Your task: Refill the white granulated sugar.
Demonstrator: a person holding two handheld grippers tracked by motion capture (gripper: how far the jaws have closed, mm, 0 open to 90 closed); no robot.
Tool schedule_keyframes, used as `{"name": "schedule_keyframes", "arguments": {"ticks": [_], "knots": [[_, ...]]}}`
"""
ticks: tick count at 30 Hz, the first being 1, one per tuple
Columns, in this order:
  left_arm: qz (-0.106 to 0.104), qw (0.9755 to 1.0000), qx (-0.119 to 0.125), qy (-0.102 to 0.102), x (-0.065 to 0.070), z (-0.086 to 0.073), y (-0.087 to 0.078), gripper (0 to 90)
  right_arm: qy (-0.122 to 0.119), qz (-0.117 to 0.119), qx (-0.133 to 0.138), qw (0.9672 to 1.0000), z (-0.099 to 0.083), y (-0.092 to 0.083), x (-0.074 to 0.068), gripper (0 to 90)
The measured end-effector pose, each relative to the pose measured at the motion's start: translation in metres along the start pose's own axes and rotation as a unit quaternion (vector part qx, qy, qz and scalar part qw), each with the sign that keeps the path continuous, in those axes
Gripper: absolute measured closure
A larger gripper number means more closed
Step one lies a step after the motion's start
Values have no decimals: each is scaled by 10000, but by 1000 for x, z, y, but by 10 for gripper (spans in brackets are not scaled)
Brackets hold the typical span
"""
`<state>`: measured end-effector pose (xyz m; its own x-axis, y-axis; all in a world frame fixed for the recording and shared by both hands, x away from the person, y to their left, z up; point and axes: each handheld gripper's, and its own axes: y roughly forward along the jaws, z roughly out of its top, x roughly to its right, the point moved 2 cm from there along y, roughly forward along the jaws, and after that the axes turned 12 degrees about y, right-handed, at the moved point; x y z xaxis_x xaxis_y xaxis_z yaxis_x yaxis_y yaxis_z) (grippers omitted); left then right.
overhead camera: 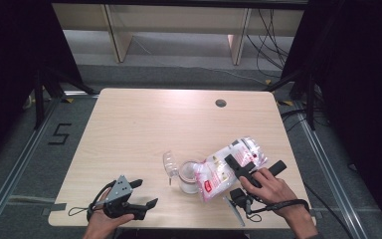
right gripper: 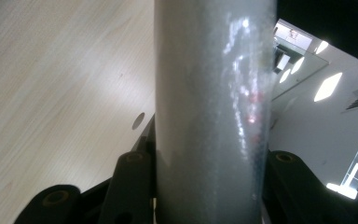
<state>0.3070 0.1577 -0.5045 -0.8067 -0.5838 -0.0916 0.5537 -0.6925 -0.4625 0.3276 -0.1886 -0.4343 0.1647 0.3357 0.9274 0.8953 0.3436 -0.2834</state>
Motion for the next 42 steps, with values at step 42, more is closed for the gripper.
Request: {"name": "schedule_keyframes", "arguments": {"ticks": [42], "knots": [[12, 9999, -16, -123, 1, 0, 0, 162, -114, -50, 34, 9999, 0, -2, 2, 663]]}}
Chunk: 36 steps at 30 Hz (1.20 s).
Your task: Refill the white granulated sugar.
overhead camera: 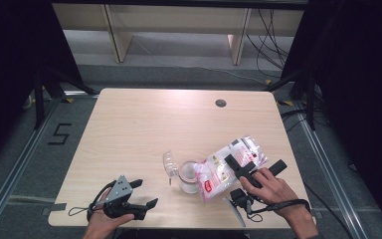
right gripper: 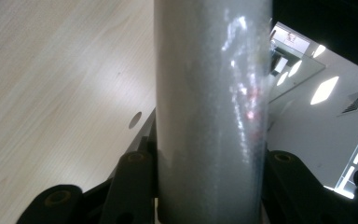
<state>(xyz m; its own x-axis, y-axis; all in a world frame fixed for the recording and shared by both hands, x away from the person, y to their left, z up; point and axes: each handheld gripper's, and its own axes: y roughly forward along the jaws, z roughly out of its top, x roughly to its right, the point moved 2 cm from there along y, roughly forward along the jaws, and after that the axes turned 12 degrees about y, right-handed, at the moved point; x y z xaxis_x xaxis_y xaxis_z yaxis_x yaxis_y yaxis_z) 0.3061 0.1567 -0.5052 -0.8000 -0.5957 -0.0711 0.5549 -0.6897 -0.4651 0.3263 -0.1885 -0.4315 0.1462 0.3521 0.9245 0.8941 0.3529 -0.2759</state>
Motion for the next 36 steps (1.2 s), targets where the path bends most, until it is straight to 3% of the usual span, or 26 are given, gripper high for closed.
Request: {"name": "schedule_keyframes", "arguments": {"ticks": [2, 4, 6, 25, 28, 34, 35, 36], "knots": [[5, 10000, 27, -49, 1, 0, 0, 162, 6, 12, 2, 10000, 0, 0, 0, 664], [-3, 10000, 24, 59, 0, 0, 0, 162, 8, 6, 4, 10000, 0, 0, 0, 664], [6, 10000, 28, -34, 0, 0, 0, 162, 6, 5, 3, 10000, 0, 0, 0, 665], [10, 10000, 29, -42, 1, 0, 0, 162, 20, 28, 22, 10000, -1, 0, 0, 671], [-6, 9999, 11, 134, -2, 0, 0, 162, 28, 29, 22, 10000, -1, 0, 0, 672], [-5, 9999, 10, 124, -1, 0, 0, 162, 24, 44, 22, 10000, -1, 0, 1, 674], [12, 10000, 24, -44, 0, 0, 0, 162, 23, 47, 26, 10000, -1, 0, 1, 675], [11, 10000, 34, -37, 1, 0, 0, 162, 30, 44, 21, 10000, -1, 0, 0, 675]]}}
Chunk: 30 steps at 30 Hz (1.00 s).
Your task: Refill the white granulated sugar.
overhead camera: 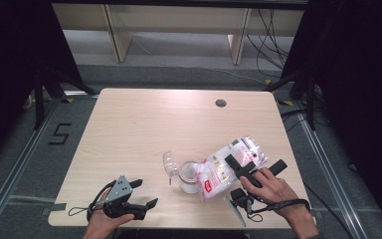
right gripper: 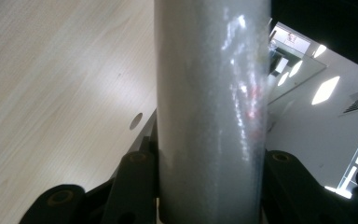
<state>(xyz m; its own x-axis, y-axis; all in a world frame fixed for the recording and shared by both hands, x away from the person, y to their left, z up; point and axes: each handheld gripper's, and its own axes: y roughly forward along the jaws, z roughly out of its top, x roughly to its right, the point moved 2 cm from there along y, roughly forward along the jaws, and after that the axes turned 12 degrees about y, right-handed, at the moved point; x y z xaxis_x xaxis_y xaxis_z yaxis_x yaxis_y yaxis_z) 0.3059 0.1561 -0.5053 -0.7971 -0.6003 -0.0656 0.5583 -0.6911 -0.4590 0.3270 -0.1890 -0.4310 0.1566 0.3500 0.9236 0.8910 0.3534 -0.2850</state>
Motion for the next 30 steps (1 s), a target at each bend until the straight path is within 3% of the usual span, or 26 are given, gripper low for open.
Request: {"name": "schedule_keyframes", "arguments": {"ticks": [2, 3, 30], "knots": [[-20, 9998, -21, 172, -2, 0, -1, 162, -1, -1, 0, 10000, 0, 0, 0, 676], [-1, 10000, 3, 6, 0, 0, 0, 162, -1, -8, 4, 10000, 0, 0, 0, 676], [-8, 10000, -18, 15, 0, 0, 0, 162, -18, -10, 8, 10000, 1, 0, 0, 690]]}}
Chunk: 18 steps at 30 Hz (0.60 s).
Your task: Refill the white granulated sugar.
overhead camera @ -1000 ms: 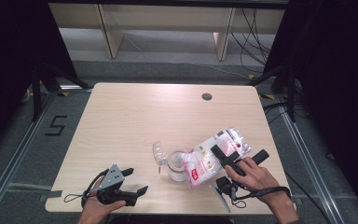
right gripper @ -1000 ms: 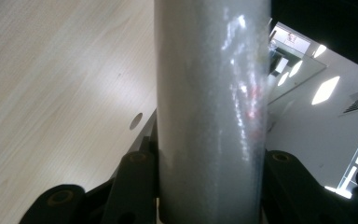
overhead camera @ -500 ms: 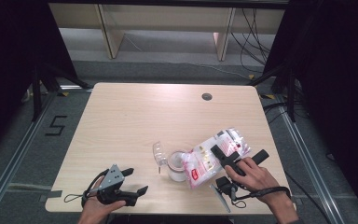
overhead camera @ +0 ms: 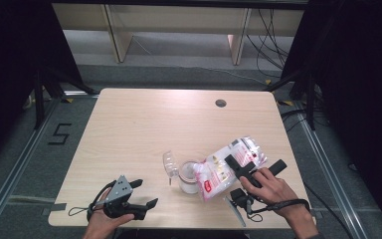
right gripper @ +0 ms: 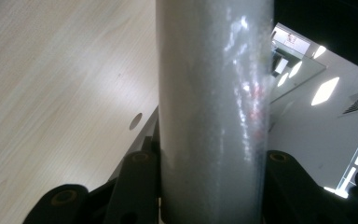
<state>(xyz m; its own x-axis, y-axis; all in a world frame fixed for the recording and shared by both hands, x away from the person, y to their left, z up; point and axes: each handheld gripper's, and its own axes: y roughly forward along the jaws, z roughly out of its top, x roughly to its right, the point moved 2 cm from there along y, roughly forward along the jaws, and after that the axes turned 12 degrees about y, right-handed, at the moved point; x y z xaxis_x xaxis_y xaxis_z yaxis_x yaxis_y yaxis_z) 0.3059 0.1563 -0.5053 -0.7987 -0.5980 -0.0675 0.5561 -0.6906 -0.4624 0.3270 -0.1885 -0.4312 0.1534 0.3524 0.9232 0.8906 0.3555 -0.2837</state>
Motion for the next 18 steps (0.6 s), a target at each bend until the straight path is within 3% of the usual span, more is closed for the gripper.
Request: {"name": "schedule_keyframes", "arguments": {"ticks": [7, 10, 11, 12, 18], "knots": [[-3, 10000, 0, 3, 0, 0, 0, 162, 5, 10, 6, 10000, 0, 0, 0, 692], [-13, 9999, 10, 131, -1, 0, 0, 162, 1, 12, 10, 10000, 0, 0, 0, 692], [-11, 9999, 10, 126, -1, 0, 0, 162, 4, 15, 7, 10000, 0, 0, 0, 692], [2, 10000, -6, -4, 0, 0, 0, 162, 8, 12, 3, 10000, 0, 0, 0, 692], [-1, 10000, -8, 33, 0, 0, 0, 162, 5, 9, 11, 10000, 0, 0, 0, 694]]}}
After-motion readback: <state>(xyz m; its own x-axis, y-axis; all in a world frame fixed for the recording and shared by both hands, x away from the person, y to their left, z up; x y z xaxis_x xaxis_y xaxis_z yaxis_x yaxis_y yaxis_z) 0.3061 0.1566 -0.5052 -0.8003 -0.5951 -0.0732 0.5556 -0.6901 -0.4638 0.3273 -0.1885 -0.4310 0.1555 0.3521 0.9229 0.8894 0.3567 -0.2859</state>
